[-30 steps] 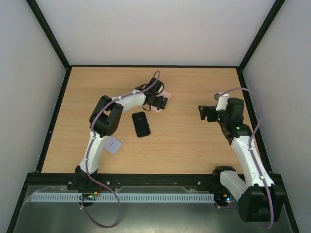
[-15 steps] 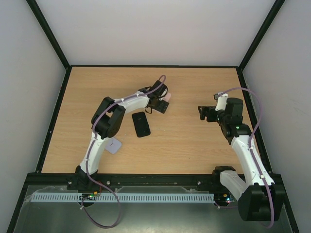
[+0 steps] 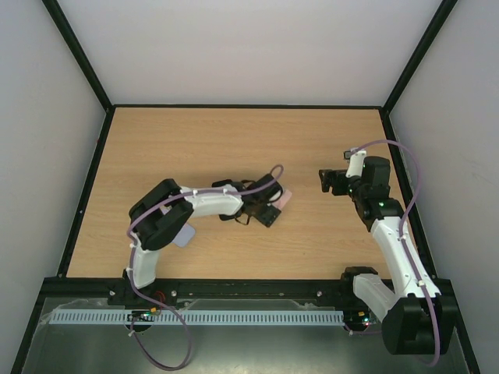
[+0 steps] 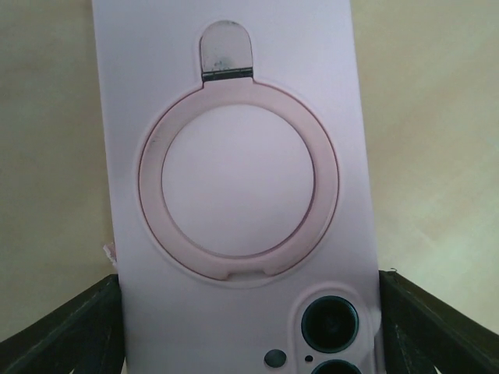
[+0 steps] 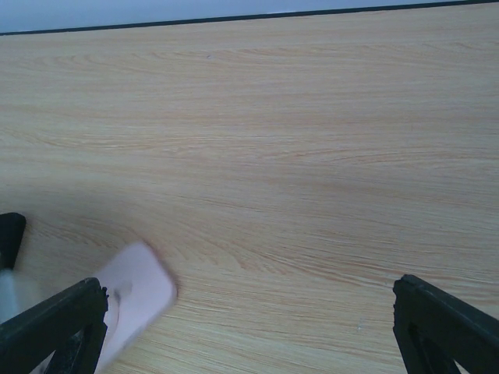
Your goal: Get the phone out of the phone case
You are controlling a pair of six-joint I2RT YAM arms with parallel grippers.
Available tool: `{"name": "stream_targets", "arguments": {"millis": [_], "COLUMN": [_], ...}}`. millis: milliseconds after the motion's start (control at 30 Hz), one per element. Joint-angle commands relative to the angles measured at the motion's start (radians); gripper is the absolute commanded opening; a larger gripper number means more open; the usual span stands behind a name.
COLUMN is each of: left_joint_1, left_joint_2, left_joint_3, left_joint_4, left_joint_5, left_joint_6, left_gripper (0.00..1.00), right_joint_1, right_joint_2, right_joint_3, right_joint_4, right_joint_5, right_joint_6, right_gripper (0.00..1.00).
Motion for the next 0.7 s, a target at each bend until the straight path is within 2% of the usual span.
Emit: {"name": "stream_targets", "arguments": {"millis": [0,133,333,467,567,667], "left_joint_1": [-0.123,-0.154,-0.121,-0.003,0.103,0.182], "left_joint_2": [-0.106,-0.22,-0.486,-0.605,-0.673,-0.72], "left_joint_3": [-0.112,-0.144,-0.229,-0.216,-0.224,-0.251], "left_joint_4": [-0.001,-0.056,-0.121,-0.209,-0.221,-0.178], "left_joint_5": [0.123,0.05,-0.026,-0.02,-0.025,-0.107], "left_joint_6": [-0.032,-0.055,-0.114,-0.138,-0.12,-0.104], "left_gripper": [0.77,0.99,1.0,1.0,1.0,1.0], "right_joint_1": [0.001,0.001,0.005,0.026,0.068,0.182], "right_joint_2": [0.006,0.026,0.137,0.249,0.272,0.298], "right_joint_3": [0.054,0.102,0.223,0.343,0.362,0.361], "right_joint_4": [-0.034,-0.113,-0.368,-0.512,-0.497,-0.444], "right_joint_5": [-0.002,-0.09,-0.193,-0.204,-0.179,-0.052], "right_joint_6": [-0.018,-0.163,-0.555,-0.743,-0.858,-0.935], "right_gripper": [0.98,0.97,0.98,0.98,0.97,0.98]}}
